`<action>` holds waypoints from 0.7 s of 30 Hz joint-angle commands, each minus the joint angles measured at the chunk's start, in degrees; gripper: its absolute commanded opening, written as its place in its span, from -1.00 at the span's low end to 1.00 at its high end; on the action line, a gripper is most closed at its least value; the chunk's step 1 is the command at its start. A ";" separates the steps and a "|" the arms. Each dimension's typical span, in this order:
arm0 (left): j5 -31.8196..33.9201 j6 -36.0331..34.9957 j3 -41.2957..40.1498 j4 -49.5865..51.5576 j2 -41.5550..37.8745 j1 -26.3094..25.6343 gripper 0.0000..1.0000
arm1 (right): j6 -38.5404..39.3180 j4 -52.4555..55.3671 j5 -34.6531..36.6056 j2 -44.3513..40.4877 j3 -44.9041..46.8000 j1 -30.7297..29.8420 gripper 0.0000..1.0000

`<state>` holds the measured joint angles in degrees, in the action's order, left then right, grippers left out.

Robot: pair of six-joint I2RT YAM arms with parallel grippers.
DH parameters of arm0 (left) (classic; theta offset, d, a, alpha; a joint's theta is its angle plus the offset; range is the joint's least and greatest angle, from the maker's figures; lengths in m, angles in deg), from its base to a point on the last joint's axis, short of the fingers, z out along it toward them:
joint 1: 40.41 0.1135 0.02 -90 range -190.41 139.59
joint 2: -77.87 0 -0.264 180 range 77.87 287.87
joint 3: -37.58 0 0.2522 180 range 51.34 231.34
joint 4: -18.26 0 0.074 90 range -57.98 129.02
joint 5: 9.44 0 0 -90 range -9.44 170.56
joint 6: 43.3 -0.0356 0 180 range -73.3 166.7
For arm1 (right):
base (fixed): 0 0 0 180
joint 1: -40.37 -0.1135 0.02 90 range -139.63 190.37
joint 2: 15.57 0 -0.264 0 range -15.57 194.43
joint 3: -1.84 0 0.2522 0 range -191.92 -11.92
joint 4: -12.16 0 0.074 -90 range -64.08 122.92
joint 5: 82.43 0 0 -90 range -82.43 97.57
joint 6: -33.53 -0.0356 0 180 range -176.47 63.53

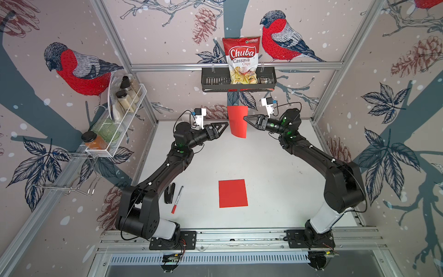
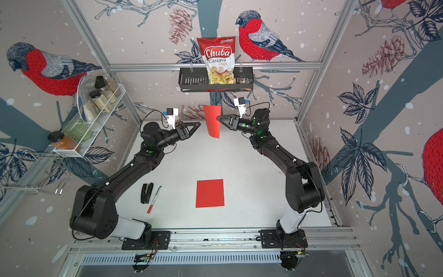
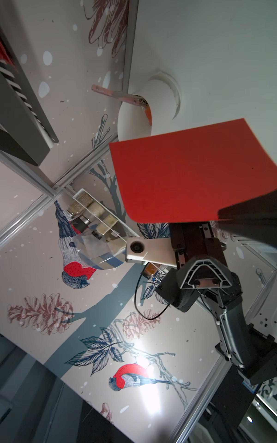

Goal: Fold the square paper along the opposite sides
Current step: Pick up the paper from the center of the board.

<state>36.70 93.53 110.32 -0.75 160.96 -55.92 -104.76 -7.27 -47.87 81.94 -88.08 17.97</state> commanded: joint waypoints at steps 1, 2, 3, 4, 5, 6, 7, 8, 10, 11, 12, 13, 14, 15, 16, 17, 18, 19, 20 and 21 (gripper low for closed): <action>-7.25 -2.89 0.57 3.42 0.13 0.39 0.80 | 12.58 14.70 -4.13 -1.67 -3.10 0.07 -1.00; -7.82 -2.72 0.23 3.22 0.12 0.47 0.81 | 13.92 15.98 -4.38 -2.23 -3.77 0.04 -1.00; -8.67 -2.02 -0.35 2.25 0.14 0.54 0.81 | 14.97 17.05 -4.74 -2.89 -4.31 0.10 -1.00; -9.40 -1.48 -0.76 1.39 0.18 0.65 0.81 | 15.32 17.52 -4.89 -3.46 -4.66 0.20 -1.00; -9.98 -1.07 -1.13 0.76 0.23 0.82 0.81 | 15.57 17.71 -5.10 -3.97 -4.87 0.22 -1.00; -10.56 -0.88 -1.36 0.40 0.31 0.83 0.82 | 15.55 17.76 -5.43 -4.44 -5.04 0.24 -1.00; -11.05 -0.86 -1.49 0.24 0.32 0.83 0.83 | 15.05 17.45 -5.51 -4.85 -5.06 0.24 -1.00; -11.69 -0.74 -1.50 -0.34 0.23 0.91 0.83 | 14.36 16.79 -5.95 -5.12 -4.97 0.10 -1.00; -12.83 0.12 -1.50 -2.27 0.06 0.84 0.84 | 13.68 16.26 -6.56 -5.50 -4.88 -0.41 -1.00; -13.45 0.66 -1.50 -3.41 -0.02 0.84 0.84 | 13.66 16.18 -6.74 -5.66 -4.71 -0.77 -1.00; -14.27 1.68 -2.85 -5.35 -0.07 0.83 0.85 | 13.73 16.19 -7.03 -5.80 -4.61 -1.11 -1.00; -14.83 2.50 -3.14 -6.84 -0.17 0.90 0.86 | 13.75 16.31 -7.14 -5.92 -4.64 -1.16 -1.00; -15.23 3.25 -3.41 -8.19 -0.12 0.85 0.87 | 13.75 16.57 -7.06 -6.07 -4.69 -1.16 -1.00; -15.67 4.05 -3.68 -9.52 -0.12 0.86 0.88 | 13.89 16.79 -6.92 -6.32 -4.61 -1.08 -1.00; -16.07 4.65 -3.85 -10.56 -0.13 0.88 0.88 | 14.14 17.24 -6.62 -6.48 -4.69 -0.99 -1.00; -16.37 5.55 -4.13 -11.98 -0.10 0.94 0.87 | 14.44 17.89 -6.15 -6.53 -4.70 -0.78 -1.00; -16.60 6.14 -4.39 -13.04 -0.20 0.92 0.87 | 14.66 18.65 -5.91 -6.39 -4.80 -0.42 -1.00; -16.67 6.25 -4.56 -13.19 -0.35 0.92 0.86 | 15.01 19.60 -5.80 -6.52 -4.94 -0.01 -1.00; -16.70 5.79 -4.75 -12.71 -0.47 0.99 0.86 | 15.31 20.19 -5.40 -6.92 -5.01 0.49 -1.00; -16.62 5.00 -4.80 -11.76 -0.56 1.16 0.86 | 15.74 20.74 -5.00 -7.59 -5.09 0.79 -1.00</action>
<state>21.78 97.94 105.82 -8.58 160.92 -55.17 -90.93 11.50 -53.90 75.58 -92.67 18.10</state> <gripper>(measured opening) 0.930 0.062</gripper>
